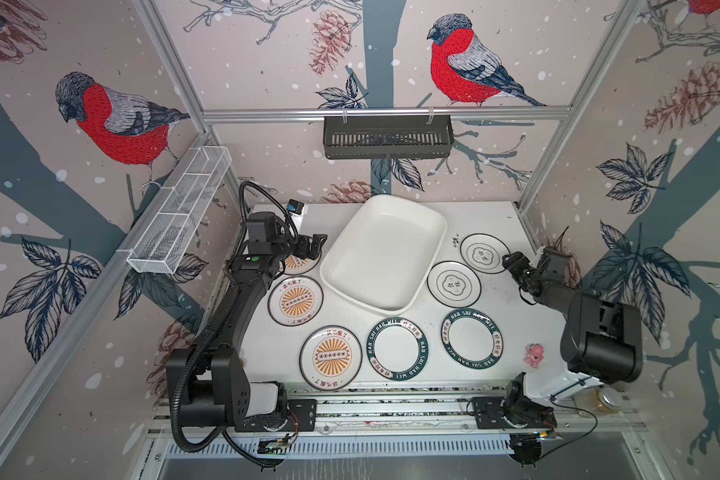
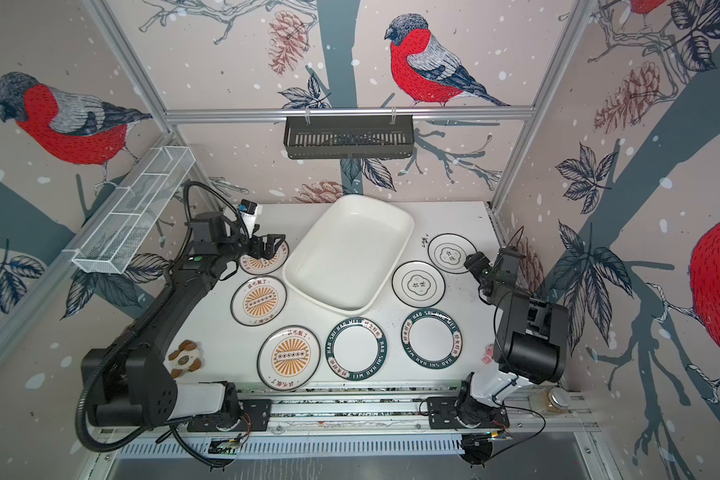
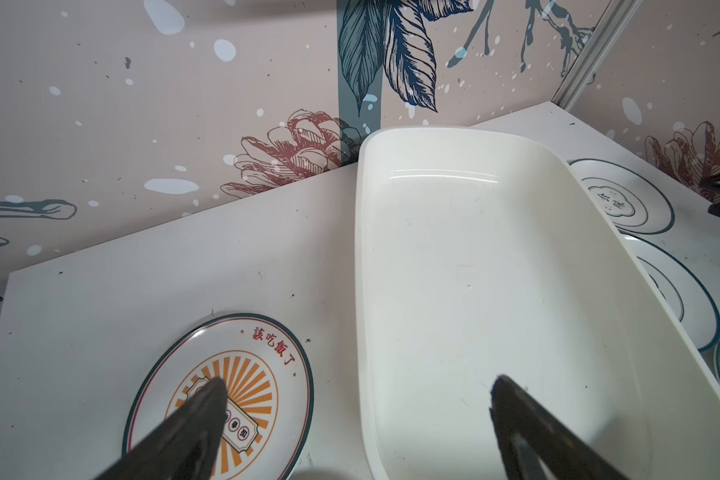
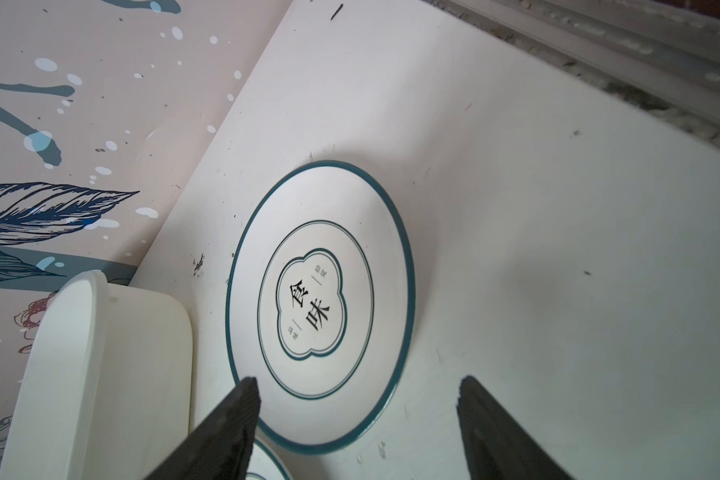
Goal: Place the plates into the plastic bin on the countertop
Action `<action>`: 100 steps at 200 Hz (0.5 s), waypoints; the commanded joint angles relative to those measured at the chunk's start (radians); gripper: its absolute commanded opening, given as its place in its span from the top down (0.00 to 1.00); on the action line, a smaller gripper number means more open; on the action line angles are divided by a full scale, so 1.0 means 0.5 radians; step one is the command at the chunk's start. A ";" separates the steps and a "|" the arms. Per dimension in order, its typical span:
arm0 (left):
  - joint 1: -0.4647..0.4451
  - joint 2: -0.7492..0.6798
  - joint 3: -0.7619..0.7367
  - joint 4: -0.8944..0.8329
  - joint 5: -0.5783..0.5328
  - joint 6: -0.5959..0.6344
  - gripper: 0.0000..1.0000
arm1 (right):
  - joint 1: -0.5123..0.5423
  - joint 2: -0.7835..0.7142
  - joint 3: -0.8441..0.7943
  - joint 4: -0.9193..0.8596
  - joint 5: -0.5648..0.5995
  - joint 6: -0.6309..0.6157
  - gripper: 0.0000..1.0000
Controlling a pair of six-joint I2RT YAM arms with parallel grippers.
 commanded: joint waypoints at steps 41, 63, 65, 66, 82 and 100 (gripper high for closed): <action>-0.045 0.071 0.010 -0.030 0.069 -0.015 0.02 | -0.071 0.196 0.022 0.182 -0.171 0.147 0.26; -0.055 0.104 0.016 -0.042 0.071 -0.015 0.02 | -0.082 0.264 0.050 0.202 -0.211 0.165 0.28; -0.055 0.105 0.016 -0.042 0.072 -0.019 0.02 | -0.082 0.269 0.052 0.202 -0.212 0.166 0.28; -0.056 0.106 0.016 -0.042 0.072 -0.020 0.02 | -0.083 0.272 0.053 0.202 -0.210 0.167 0.28; -0.058 0.118 0.016 -0.042 0.073 -0.029 0.02 | -0.090 0.311 0.071 0.211 -0.222 0.173 0.28; -0.060 0.127 0.015 -0.036 0.075 -0.039 0.02 | -0.091 0.354 0.110 0.202 -0.243 0.173 0.29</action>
